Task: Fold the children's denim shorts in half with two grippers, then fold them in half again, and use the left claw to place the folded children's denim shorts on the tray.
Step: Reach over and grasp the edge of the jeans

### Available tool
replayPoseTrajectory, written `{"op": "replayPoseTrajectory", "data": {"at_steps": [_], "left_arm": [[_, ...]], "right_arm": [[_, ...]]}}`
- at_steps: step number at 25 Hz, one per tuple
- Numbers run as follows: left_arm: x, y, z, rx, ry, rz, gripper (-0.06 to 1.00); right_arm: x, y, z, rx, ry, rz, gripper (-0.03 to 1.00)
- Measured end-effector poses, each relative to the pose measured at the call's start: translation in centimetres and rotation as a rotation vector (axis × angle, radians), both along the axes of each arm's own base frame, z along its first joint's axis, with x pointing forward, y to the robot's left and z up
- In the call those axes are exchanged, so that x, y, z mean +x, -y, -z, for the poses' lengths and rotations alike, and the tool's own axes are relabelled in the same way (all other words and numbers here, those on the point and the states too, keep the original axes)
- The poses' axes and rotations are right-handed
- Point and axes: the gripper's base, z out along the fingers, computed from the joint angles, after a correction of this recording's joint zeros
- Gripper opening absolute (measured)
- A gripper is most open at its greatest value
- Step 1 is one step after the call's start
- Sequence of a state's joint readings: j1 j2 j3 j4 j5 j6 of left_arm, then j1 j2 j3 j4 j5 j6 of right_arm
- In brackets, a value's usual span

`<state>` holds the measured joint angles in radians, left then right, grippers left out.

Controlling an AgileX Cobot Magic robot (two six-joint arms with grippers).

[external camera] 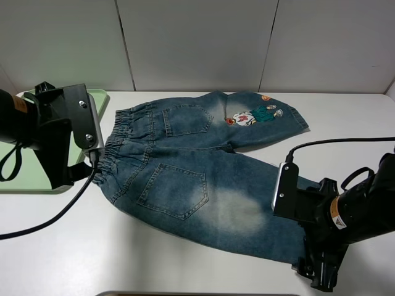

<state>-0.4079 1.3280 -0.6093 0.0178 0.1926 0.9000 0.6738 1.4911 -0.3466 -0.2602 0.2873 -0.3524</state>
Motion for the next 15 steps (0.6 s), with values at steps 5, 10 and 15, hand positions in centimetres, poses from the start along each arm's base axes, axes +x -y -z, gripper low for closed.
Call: {"op": "replayPoseTrajectory", "data": {"at_steps": [5,10,15], "left_arm": [[0.1,0.0,-0.1,-0.006,0.015,0.0,0.97],[0.1,0.0,-0.1,-0.006,0.015,0.0,0.97],[0.1,0.0,-0.1,-0.006,0.015,0.0,0.97]], "right_arm": [[0.2,-0.4,1.3,0.003,-0.02,-0.008,0.69],[0.3,-0.5,1.9,-0.006,-0.035,-0.014,0.69],[0.4,-0.6,1.9,-0.01,-0.034,-0.024,0.65]]}}
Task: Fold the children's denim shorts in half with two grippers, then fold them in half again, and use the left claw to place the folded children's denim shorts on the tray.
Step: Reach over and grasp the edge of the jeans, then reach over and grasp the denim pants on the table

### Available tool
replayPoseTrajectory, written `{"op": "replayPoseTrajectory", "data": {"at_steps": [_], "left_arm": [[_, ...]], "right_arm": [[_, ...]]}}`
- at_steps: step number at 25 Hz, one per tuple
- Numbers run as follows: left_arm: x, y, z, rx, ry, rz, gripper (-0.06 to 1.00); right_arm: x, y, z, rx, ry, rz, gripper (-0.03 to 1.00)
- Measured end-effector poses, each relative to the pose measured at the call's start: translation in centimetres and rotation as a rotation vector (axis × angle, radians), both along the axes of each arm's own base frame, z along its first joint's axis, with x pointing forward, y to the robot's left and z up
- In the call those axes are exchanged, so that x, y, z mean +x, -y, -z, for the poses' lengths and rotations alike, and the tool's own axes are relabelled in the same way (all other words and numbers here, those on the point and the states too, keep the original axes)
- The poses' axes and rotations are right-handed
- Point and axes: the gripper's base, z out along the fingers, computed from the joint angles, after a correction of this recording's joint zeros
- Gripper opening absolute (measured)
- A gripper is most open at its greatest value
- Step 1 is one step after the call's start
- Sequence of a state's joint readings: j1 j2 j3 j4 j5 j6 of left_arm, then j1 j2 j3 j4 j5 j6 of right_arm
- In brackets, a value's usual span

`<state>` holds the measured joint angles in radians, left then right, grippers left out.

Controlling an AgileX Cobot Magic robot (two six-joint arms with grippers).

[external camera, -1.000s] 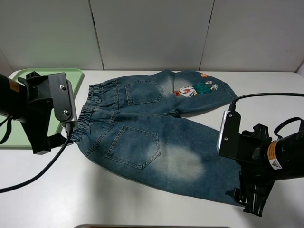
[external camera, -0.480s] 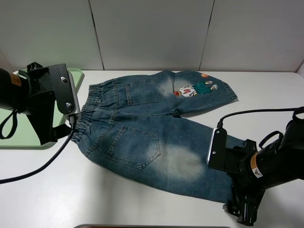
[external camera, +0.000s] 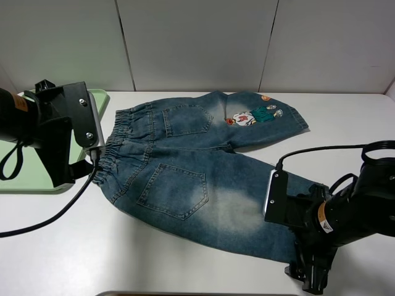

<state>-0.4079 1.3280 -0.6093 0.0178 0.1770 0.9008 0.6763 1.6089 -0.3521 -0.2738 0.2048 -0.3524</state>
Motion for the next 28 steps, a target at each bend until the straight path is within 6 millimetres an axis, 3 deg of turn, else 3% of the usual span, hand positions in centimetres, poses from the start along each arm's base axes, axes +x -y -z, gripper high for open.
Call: {"op": "replayPoseTrajectory", "data": {"at_steps": [3,8,11,28], "left_arm": [[0.0,0.0,0.0,0.003,-0.006,0.0,0.97],[-0.1,0.0,0.1,0.006,-0.013,0.0,0.97],[-0.1,-0.1,0.1,0.008,-0.019,0.0,0.97],[-1.3,-0.7,1.6,0.163,-0.145,0.143,0.95]], "right_arm": [[0.0,-0.1,0.0,0.004,0.006,-0.01,0.56],[0.1,-0.1,0.2,-0.014,0.013,-0.06,0.14],[0.1,0.0,0.2,-0.033,0.015,-0.093,-0.03],[-0.1,1.8,0.2,-0.252,-0.037,-0.135,-0.03]]}}
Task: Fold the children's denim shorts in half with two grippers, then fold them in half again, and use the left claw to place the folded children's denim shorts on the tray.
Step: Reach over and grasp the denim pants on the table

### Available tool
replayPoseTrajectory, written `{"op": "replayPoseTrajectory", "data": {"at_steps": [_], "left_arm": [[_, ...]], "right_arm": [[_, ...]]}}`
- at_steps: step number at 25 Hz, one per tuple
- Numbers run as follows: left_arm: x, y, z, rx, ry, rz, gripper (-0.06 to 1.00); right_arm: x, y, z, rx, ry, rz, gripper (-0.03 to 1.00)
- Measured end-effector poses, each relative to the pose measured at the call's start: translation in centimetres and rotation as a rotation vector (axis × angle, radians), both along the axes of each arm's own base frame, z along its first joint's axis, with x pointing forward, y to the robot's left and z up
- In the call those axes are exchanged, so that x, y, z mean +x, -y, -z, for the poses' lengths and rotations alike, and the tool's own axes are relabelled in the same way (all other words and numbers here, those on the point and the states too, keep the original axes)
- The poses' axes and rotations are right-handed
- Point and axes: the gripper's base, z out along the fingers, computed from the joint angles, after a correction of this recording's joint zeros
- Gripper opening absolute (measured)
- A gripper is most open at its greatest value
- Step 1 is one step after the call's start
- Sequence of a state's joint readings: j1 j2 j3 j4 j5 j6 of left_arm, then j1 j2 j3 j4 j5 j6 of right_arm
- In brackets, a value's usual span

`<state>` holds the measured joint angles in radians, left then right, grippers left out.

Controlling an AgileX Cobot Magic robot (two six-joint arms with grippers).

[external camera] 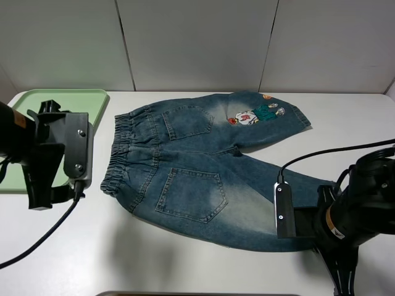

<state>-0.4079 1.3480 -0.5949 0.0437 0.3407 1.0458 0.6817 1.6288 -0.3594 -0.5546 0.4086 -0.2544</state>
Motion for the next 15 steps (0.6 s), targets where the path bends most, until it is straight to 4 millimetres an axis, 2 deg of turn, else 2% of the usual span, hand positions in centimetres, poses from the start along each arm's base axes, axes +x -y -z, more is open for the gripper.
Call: {"op": "replayPoseTrajectory", "data": {"at_steps": [3,8,15], "left_arm": [[-0.7,-0.3,2.6,0.087,-0.085,0.119,0.95],[0.0,0.0,3.6,0.083,-0.047,0.143,0.95],[1.5,0.7,6.2,0.066,-0.019,0.13,0.93]], "right_arm": [[0.1,0.2,0.0,-0.021,0.018,0.03,-0.03],[0.4,0.1,0.0,-0.006,0.05,0.057,-0.03],[0.5,-0.2,0.0,0.032,0.061,0.057,-0.03]]}}
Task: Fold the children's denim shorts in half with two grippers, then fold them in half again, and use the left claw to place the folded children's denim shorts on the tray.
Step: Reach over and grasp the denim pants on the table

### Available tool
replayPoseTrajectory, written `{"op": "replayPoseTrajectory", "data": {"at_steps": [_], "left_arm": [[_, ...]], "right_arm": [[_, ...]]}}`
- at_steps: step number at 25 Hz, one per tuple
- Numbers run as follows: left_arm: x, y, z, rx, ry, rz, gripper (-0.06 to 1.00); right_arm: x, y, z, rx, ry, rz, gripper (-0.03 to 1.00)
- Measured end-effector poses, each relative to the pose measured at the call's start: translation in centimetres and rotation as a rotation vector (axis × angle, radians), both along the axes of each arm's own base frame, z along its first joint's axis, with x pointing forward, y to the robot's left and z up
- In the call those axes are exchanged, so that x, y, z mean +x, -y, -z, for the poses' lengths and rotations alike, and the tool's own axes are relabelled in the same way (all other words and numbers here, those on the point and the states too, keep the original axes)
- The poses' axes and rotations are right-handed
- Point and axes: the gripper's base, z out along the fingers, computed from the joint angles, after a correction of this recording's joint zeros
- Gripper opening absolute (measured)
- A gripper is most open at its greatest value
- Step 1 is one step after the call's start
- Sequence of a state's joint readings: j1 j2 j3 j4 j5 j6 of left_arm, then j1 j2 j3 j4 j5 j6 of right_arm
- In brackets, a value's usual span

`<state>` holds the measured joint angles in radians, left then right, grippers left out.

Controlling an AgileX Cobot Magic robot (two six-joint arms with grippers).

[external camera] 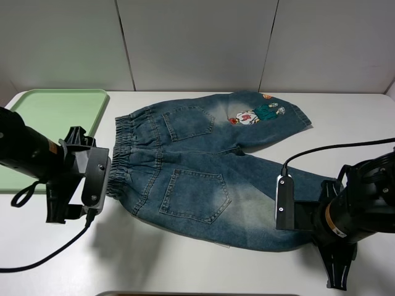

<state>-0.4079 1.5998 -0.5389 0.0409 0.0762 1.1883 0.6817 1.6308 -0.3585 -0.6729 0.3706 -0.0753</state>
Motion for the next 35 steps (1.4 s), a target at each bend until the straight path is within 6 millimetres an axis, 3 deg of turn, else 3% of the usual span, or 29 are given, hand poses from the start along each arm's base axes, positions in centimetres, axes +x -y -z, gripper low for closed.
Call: {"op": "replayPoseTrajectory", "data": {"at_steps": [6,35], "left_arm": [[0.8,0.3,1.5,-0.026,0.027,-0.031,0.91],[1.6,0.7,1.1,-0.09,0.119,-0.072,0.9]], "right_arm": [[0.0,-0.2,0.0,0.026,0.005,-0.001,-0.03],[0.0,-0.4,0.0,0.054,0.01,0.031,-0.03]]}}
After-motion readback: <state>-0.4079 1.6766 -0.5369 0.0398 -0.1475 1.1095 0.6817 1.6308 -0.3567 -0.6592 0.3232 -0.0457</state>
